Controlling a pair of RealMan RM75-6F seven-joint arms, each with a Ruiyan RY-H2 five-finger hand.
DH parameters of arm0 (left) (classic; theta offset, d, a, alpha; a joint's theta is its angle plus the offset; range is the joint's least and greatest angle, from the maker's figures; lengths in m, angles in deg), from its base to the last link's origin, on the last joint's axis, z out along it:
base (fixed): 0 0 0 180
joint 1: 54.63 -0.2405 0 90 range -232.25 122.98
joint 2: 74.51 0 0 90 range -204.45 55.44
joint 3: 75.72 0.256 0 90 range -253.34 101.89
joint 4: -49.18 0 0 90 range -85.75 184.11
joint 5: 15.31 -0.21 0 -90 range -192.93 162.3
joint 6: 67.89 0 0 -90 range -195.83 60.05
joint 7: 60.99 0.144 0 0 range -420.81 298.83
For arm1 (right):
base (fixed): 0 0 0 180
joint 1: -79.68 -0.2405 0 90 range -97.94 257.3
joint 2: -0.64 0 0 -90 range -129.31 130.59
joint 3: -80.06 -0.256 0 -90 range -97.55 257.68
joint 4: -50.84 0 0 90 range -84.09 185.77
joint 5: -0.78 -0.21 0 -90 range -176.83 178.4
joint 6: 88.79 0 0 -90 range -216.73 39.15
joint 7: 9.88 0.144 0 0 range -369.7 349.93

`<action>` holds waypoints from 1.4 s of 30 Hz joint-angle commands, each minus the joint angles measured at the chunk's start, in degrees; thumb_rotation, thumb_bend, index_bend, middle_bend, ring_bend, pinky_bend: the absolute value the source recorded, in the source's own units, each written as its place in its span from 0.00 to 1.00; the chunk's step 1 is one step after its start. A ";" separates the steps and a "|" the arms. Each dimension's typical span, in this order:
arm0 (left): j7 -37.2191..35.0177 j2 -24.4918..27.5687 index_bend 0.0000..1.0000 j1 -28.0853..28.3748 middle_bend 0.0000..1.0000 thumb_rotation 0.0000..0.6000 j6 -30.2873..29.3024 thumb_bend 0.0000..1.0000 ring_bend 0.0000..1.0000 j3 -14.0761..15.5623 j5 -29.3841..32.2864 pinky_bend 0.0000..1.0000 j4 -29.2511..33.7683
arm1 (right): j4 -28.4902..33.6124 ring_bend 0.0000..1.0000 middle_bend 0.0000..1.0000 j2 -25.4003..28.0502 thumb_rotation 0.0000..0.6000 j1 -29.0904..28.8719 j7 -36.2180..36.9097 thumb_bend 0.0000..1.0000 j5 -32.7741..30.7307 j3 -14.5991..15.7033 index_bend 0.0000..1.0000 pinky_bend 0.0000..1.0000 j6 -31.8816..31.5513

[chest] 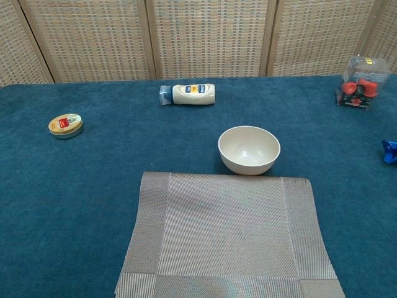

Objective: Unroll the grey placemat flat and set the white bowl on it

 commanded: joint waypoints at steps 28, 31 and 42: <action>3.34 -1.02 0.00 2.38 0.00 1.00 4.35 0.00 0.00 -2.54 5.31 0.00 0.66 | -11.56 0.00 0.00 -6.78 1.00 -32.48 10.97 0.09 8.71 -2.16 0.22 0.00 36.98; 4.35 -1.34 0.00 2.54 0.00 1.00 4.68 0.00 0.00 -2.73 6.05 0.00 0.46 | -13.55 0.00 0.00 -9.49 1.00 -35.15 11.89 0.18 8.38 -2.60 0.25 0.00 39.24; 5.77 -2.15 0.00 3.19 0.00 1.00 6.09 0.00 0.00 -3.12 8.15 0.00 0.12 | -19.09 0.00 0.00 -18.61 1.00 -41.67 10.26 0.38 6.07 -3.07 0.31 0.00 44.60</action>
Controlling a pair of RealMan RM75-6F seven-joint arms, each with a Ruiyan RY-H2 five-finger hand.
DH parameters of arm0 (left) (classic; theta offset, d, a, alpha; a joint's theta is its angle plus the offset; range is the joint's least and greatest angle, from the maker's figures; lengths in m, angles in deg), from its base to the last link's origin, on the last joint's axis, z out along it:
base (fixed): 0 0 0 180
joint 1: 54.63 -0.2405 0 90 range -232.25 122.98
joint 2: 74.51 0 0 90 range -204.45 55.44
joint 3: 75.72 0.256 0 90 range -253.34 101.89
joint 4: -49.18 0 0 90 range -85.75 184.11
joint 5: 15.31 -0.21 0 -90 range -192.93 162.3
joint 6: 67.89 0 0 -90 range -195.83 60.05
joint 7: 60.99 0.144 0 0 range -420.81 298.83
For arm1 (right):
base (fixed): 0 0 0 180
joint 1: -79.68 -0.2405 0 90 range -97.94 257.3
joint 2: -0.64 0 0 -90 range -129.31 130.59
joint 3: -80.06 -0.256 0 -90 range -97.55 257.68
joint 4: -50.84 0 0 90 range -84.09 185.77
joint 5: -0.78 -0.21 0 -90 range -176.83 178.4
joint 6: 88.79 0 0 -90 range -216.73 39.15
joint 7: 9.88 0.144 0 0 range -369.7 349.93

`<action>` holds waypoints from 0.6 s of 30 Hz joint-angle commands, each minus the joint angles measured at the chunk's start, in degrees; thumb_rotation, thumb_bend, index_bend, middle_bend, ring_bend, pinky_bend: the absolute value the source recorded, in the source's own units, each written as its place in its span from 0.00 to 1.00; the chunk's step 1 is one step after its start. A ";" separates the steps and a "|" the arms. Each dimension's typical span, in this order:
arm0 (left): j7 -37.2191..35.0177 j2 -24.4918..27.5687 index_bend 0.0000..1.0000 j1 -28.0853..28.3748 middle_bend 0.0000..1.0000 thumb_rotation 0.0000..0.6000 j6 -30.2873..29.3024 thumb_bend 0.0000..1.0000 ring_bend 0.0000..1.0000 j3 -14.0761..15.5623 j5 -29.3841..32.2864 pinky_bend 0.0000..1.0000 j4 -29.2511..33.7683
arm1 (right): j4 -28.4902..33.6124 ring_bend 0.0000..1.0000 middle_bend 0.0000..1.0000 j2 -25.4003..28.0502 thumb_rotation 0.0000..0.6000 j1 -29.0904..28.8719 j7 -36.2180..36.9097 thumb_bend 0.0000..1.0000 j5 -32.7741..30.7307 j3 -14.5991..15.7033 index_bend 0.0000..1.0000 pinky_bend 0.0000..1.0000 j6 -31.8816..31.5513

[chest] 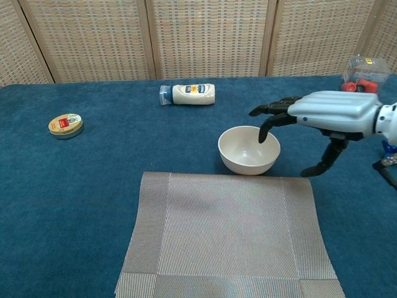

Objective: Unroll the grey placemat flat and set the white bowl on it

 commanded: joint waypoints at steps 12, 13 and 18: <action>-0.63 0.10 0.00 0.33 0.00 1.00 0.70 0.00 0.00 -0.43 1.66 0.00 -0.33 | -7.32 0.00 0.00 -7.58 1.00 -3.96 -6.29 0.56 -5.72 0.07 0.56 0.00 4.83; -0.70 0.13 0.00 0.34 0.00 1.00 0.69 0.00 0.00 -0.44 1.66 0.00 -0.34 | -7.84 0.00 0.00 -8.04 1.00 -3.95 -6.19 0.57 -6.10 0.10 0.59 0.00 4.62; -1.16 0.29 0.00 0.33 0.00 1.00 0.62 0.00 0.00 -0.44 1.76 0.00 -0.40 | -10.09 0.00 0.00 -9.91 1.00 -3.46 -3.74 0.58 -7.30 -0.17 0.71 0.00 1.61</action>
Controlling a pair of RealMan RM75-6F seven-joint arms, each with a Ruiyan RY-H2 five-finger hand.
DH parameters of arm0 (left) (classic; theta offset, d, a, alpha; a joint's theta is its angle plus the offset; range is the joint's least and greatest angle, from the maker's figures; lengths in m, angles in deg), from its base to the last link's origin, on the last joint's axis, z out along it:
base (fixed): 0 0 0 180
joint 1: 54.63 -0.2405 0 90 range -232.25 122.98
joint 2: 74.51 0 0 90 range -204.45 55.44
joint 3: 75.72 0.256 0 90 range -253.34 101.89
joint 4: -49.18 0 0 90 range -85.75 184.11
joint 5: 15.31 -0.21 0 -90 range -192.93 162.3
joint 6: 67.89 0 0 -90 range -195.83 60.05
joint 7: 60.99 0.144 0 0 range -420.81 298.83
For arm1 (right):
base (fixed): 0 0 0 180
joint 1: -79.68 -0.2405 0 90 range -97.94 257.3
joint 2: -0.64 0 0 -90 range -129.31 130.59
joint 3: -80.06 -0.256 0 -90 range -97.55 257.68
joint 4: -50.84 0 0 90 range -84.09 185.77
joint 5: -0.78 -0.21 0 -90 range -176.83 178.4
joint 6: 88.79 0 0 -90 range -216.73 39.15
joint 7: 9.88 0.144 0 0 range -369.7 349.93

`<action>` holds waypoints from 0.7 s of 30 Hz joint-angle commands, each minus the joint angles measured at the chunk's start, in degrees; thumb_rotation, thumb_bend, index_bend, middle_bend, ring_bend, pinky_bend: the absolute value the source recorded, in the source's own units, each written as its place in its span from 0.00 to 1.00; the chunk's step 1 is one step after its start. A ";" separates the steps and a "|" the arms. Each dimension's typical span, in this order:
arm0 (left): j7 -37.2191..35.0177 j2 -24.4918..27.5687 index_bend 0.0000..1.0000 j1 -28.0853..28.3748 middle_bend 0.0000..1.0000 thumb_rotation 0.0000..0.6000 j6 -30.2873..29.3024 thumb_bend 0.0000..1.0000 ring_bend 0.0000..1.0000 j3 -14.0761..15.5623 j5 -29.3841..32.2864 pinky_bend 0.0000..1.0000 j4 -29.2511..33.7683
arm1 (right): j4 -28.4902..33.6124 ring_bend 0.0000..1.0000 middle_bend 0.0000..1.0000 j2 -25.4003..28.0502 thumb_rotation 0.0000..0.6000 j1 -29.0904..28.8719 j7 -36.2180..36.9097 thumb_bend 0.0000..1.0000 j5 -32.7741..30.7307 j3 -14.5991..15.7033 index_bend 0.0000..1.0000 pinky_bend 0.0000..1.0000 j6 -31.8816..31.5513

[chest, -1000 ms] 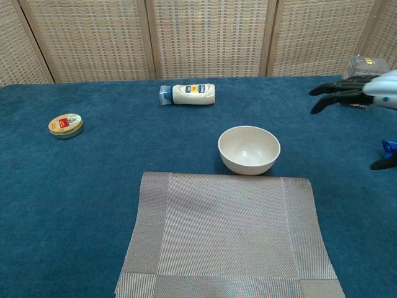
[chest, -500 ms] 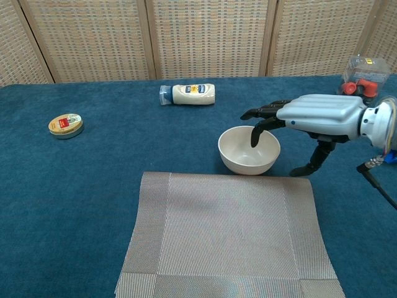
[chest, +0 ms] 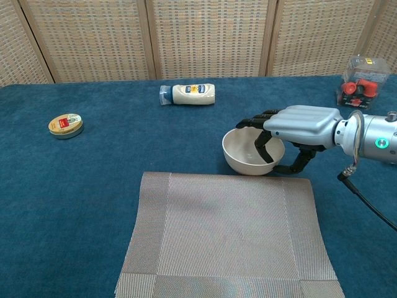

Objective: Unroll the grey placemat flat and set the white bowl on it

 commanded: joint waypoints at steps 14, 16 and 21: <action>-1.08 0.40 0.00 0.04 0.00 1.00 0.01 0.00 0.00 0.29 -0.24 0.00 0.02 | -7.31 0.00 0.03 3.11 1.00 4.48 9.48 0.59 -5.48 -4.44 0.72 0.00 -13.84; -1.09 0.39 0.00 0.06 0.00 1.00 0.04 0.00 0.00 0.38 -0.34 0.00 0.06 | -8.92 0.00 0.02 4.02 1.00 5.34 9.22 0.59 -6.90 -4.66 0.72 0.00 -13.85; -1.26 0.44 0.00 -0.02 0.00 1.00 -0.33 0.00 0.00 0.50 -0.81 0.00 0.23 | -14.42 0.00 0.02 5.23 1.00 7.92 10.66 0.59 -10.90 -4.23 0.72 0.00 -11.58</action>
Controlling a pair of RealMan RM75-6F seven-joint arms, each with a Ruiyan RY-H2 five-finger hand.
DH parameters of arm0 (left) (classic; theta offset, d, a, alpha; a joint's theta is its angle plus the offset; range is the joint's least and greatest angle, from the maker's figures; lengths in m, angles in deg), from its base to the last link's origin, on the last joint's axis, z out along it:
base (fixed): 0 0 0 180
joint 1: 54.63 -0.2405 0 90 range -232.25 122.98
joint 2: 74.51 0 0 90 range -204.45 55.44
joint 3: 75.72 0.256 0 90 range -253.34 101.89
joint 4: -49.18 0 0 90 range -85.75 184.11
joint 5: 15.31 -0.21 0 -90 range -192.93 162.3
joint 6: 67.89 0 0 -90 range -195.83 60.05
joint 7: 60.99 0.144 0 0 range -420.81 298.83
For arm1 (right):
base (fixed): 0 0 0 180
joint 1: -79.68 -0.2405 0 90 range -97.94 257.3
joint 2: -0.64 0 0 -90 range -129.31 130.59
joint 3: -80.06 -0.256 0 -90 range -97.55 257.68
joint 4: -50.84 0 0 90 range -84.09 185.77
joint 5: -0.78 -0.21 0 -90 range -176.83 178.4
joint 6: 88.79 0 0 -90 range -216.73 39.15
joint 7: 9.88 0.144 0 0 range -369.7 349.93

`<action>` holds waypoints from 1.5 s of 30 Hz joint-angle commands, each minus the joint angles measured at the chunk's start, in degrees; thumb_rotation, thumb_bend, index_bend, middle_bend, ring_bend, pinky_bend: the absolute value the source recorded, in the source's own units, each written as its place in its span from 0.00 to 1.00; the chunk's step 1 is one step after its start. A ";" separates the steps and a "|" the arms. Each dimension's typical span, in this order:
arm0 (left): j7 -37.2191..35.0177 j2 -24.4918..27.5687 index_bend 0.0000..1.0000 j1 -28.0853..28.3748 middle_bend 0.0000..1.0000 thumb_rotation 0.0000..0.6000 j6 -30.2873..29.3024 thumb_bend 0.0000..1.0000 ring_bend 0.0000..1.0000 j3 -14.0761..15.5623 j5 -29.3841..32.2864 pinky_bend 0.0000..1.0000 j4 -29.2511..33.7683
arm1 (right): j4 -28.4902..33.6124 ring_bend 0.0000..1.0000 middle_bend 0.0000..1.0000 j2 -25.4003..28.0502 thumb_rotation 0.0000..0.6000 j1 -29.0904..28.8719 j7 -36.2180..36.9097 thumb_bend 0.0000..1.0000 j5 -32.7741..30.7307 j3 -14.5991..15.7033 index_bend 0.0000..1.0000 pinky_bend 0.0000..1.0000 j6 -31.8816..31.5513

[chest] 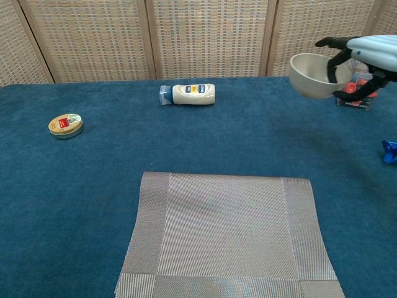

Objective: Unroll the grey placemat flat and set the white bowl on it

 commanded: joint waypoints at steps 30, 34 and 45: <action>-1.25 0.48 0.00 -0.64 0.00 1.00 -1.26 0.00 0.00 0.77 -1.66 0.00 0.45 | -14.44 0.00 0.00 -2.10 1.00 7.40 9.75 0.00 -4.47 3.78 0.10 0.00 4.15; -2.11 0.48 0.00 -0.65 0.00 1.00 -1.44 0.00 0.00 1.04 -2.54 0.00 -0.22 | -7.70 0.00 0.00 1.82 1.00 11.89 8.97 0.00 -1.54 4.66 0.10 0.00 -7.37; -5.61 -2.61 0.00 0.70 0.00 1.00 -2.28 0.00 0.00 3.02 -10.48 0.00 -5.74 | 11.14 0.00 0.00 11.39 1.00 23.89 3.46 0.00 1.64 7.16 0.07 0.00 -26.79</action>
